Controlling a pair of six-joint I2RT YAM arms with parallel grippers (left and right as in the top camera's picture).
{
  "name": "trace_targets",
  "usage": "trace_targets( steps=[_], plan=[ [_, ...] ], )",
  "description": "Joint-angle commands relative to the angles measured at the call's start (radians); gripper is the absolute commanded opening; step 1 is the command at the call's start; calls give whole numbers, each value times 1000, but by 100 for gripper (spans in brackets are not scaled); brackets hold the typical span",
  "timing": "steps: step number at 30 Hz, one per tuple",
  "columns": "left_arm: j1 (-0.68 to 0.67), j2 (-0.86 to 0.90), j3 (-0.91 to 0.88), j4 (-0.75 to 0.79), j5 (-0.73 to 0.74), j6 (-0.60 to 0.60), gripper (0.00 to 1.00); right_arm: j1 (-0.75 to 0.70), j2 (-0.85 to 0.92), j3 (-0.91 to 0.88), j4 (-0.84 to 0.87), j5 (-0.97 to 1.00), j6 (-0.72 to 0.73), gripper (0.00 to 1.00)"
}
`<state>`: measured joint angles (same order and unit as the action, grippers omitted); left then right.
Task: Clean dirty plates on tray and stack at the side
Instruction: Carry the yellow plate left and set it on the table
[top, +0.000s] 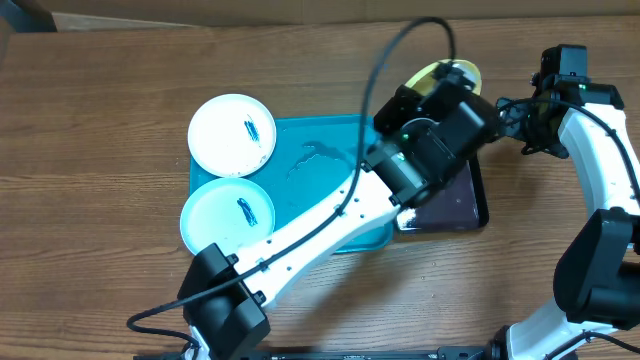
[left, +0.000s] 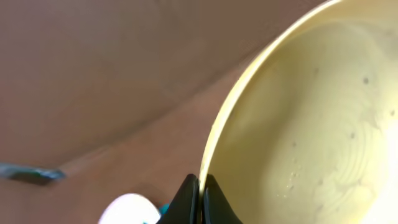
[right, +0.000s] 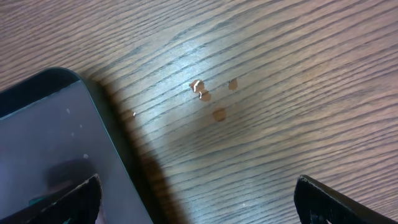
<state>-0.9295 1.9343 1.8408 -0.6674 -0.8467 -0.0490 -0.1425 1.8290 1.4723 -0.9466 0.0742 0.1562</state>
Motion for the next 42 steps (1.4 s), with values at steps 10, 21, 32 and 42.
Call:
trace_targets(
  steps=[10, 21, 32, 42],
  plan=[
    [239, 8, 11, -147, 628, -364, 4, 0, 2, 15, 2, -5, 0, 100],
    [681, 8, 12, -248, 1365, -475, 4, 0, 2, 16, 2, -5, 0, 100],
    [1107, 8, 11, -487, 1191, -446, 4, 0, 2, 16, 2, -5, 0, 100],
    [1312, 8, 11, -569, 790, -549, 4, 0, 2, 15, 2, -5, 0, 100]
  ],
)
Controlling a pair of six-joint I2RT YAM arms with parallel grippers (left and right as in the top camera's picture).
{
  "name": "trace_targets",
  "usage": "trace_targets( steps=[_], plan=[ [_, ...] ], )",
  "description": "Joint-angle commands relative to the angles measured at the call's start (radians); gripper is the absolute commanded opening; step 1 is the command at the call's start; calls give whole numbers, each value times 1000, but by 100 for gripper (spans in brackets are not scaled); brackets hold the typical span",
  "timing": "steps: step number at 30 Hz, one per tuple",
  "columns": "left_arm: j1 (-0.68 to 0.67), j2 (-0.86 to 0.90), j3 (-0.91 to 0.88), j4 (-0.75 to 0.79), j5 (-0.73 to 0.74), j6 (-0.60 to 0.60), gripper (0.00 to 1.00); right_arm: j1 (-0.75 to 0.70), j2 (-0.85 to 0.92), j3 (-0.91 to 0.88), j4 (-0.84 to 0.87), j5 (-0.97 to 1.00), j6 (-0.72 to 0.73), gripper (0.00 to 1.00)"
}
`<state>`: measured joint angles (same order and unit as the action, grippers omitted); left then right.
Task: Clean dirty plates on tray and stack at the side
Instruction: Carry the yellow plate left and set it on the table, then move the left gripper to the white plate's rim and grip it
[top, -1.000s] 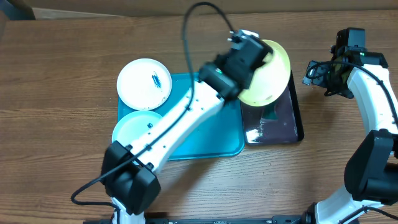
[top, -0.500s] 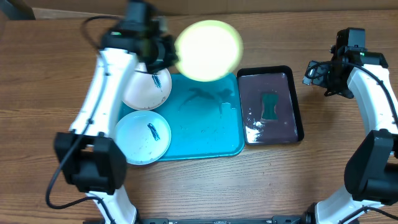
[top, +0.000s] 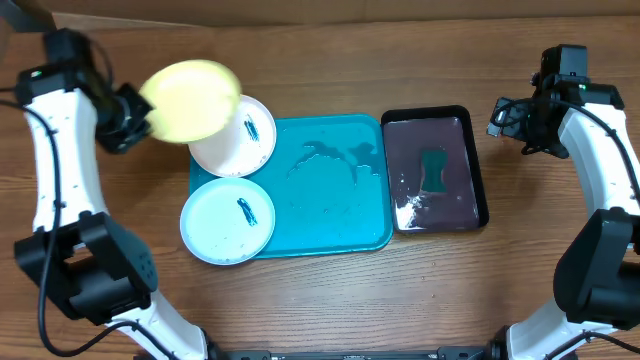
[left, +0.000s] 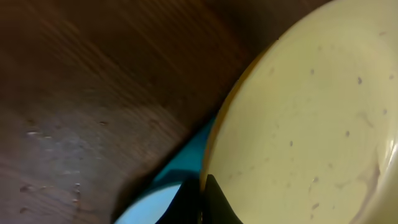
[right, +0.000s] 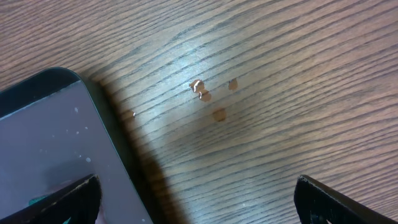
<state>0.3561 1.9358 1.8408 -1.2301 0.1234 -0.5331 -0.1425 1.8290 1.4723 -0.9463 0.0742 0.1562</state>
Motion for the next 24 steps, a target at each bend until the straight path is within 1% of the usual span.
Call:
trace_targets(
  steps=[1, 6, 8, 13, 20, 24],
  plan=[
    [37, 6, 11, -12, -220, -84, 4, 0, 2, 16, 1, -5, 0, 100],
    [58, 6, -4, -21, -431, -162, 4, 0, 2, 16, 1, -5, 0, 100],
    [58, 6, -26, -9, -491, -184, 4, 0, 2, 16, 1, -5, 0, 100],
    [61, 6, -111, 74, -560, -185, 4, 0, 2, 16, 2, -5, 0, 100],
    [62, 6, -280, 254, -564, -142, 4, 0, 2, 15, 2, -5, 0, 100],
    [62, 6, -336, 328, -511, -70, 4, 0, 2, 16, 1, -5, 0, 100]
  ],
)
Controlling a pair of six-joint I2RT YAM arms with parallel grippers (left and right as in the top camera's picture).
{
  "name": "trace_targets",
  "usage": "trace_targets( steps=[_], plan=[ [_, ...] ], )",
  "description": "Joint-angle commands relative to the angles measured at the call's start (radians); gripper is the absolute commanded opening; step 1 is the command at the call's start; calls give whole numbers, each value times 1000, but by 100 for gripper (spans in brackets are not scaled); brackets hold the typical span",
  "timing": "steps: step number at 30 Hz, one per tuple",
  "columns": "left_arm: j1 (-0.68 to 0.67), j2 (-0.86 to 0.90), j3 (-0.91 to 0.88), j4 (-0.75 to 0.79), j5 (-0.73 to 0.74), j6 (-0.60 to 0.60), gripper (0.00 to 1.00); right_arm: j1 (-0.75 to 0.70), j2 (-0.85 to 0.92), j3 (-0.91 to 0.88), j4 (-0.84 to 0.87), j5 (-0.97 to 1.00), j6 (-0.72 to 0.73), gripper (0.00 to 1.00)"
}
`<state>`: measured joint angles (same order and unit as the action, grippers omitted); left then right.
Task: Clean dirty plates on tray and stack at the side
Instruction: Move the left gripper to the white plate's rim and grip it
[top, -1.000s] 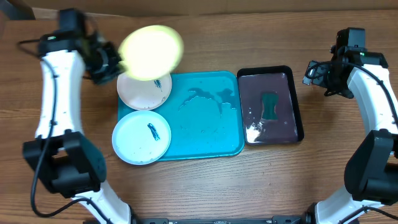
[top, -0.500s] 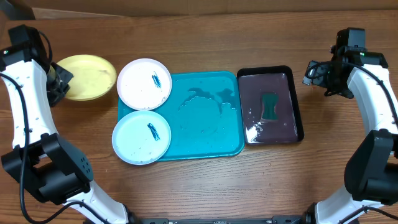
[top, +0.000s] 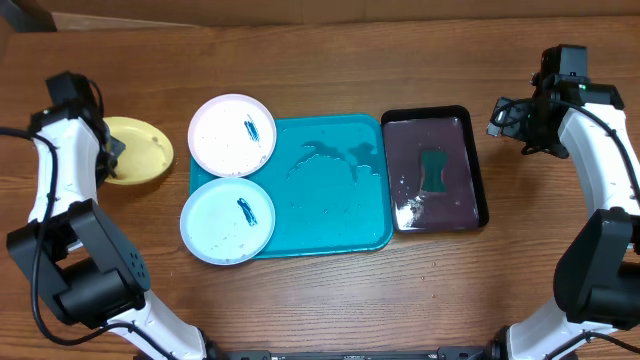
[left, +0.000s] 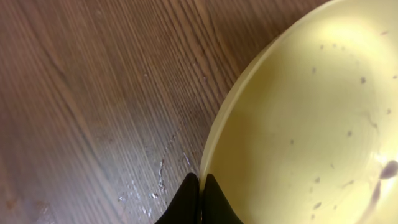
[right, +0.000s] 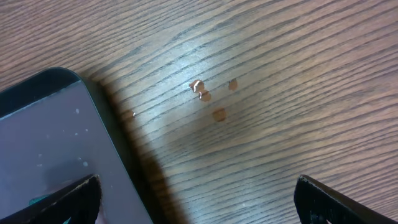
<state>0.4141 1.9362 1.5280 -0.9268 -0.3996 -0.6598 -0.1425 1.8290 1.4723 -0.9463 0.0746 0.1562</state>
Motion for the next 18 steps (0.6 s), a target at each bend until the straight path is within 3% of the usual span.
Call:
trace_targets(
  steps=[1, 2, 4, 6, 7, 12, 15, 18],
  plan=[
    [4, 6, -23, 31, 29, 68, 6, 0, 2, 15, 2, -6, 0, 100],
    [4, 5, -21, 39, 45, 83, 13, 0, 2, 16, 2, -6, 0, 100],
    [5, 3, -2, 37, 86, 133, 37, 0, 2, 15, 1, -6, 0, 100],
    [4, 3, 34, 14, 143, 192, 70, 0, 2, 16, 2, -6, 0, 100],
    [4, 3, 59, -5, 185, 221, 75, 0, 2, 16, 1, -6, 0, 100],
    [-2, 3, 192, -106, 473, 332, 58, 0, 2, 15, 2, -6, 0, 100],
    [-23, 3, 214, -142, 660, 358, 58, 0, 2, 16, 1, -6, 0, 100],
    [-58, 5, 208, -177, 712, 359, 58, 0, 2, 16, 1, -6, 0, 100]
  ],
)
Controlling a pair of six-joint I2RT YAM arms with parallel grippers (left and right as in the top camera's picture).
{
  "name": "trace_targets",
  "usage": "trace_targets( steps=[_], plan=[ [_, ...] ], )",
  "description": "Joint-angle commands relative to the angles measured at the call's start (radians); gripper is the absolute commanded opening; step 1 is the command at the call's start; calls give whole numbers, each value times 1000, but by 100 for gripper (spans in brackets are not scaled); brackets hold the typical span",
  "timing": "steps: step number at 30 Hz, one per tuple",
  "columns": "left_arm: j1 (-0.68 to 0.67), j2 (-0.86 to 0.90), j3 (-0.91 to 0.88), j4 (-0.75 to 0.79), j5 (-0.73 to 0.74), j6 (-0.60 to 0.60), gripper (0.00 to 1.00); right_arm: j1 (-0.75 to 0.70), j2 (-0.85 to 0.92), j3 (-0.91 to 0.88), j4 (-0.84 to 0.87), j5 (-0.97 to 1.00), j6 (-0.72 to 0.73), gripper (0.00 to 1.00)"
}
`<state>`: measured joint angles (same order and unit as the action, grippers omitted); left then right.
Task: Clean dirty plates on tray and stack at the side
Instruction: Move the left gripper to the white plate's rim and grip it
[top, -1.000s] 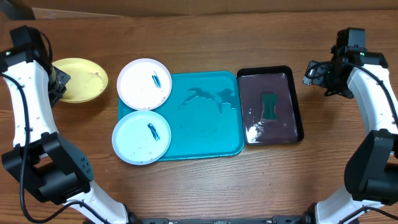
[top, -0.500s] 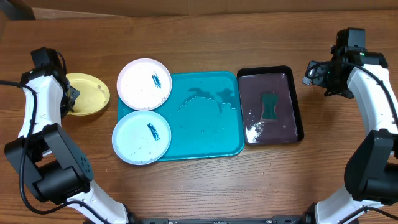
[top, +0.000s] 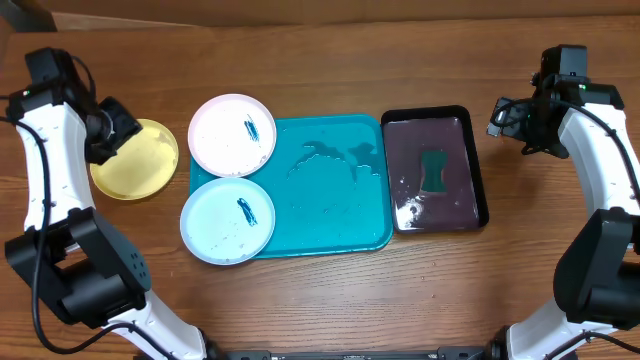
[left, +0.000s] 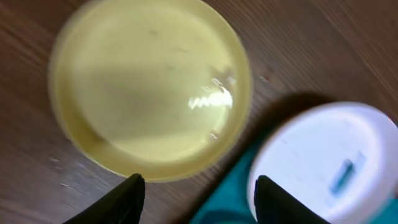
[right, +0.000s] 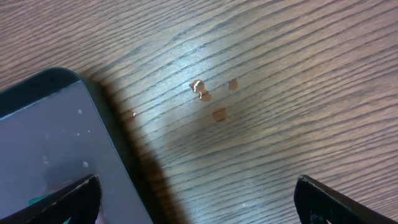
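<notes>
A yellow plate (top: 135, 160) lies flat on the table left of the teal tray (top: 320, 215); the left wrist view shows it whole (left: 149, 81). My left gripper (top: 108, 128) hangs just above it, open and empty (left: 198, 190). Two dirty plates with blue smears sit on the tray's left edge: a pinkish-white one (top: 232, 135) at the back and a pale blue one (top: 227, 220) in front. My right gripper (top: 515, 115) is open (right: 198, 193) over bare wood at the right of the dark basin (top: 470, 215).
The dark basin holds murky water and a green sponge (top: 432, 170). Small crumbs (right: 205, 93) lie on the wood below the right gripper. Water streaks (top: 335, 155) mark the tray's surface.
My left gripper has opened and let go of the yellow plate, which now lies flat on the table, and has risen above it. The right arm has not moved.
My left gripper held the yellow plate by its rim near the basin at the right. Then it held it over the table's left side, then low at the wood left of the tray. Now the plate rests there, released. The right gripper stayed open throughout.
</notes>
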<state>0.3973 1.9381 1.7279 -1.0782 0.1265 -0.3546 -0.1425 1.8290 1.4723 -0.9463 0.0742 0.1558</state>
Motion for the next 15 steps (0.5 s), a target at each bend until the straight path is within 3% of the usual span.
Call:
trace_targets(
  steps=[1, 8, 15],
  plan=[
    [-60, 4, 7, -36, 184, 55, 58, 0, 2, 16, 1, -5, 0, 100],
    [-225, 4, 2, -71, 150, 116, 62, 0, 2, 15, 1, -5, 0, 100],
    [-365, 4, 2, -87, -49, 103, 65, 0, 2, 16, 2, -5, 0, 100]
  ],
)
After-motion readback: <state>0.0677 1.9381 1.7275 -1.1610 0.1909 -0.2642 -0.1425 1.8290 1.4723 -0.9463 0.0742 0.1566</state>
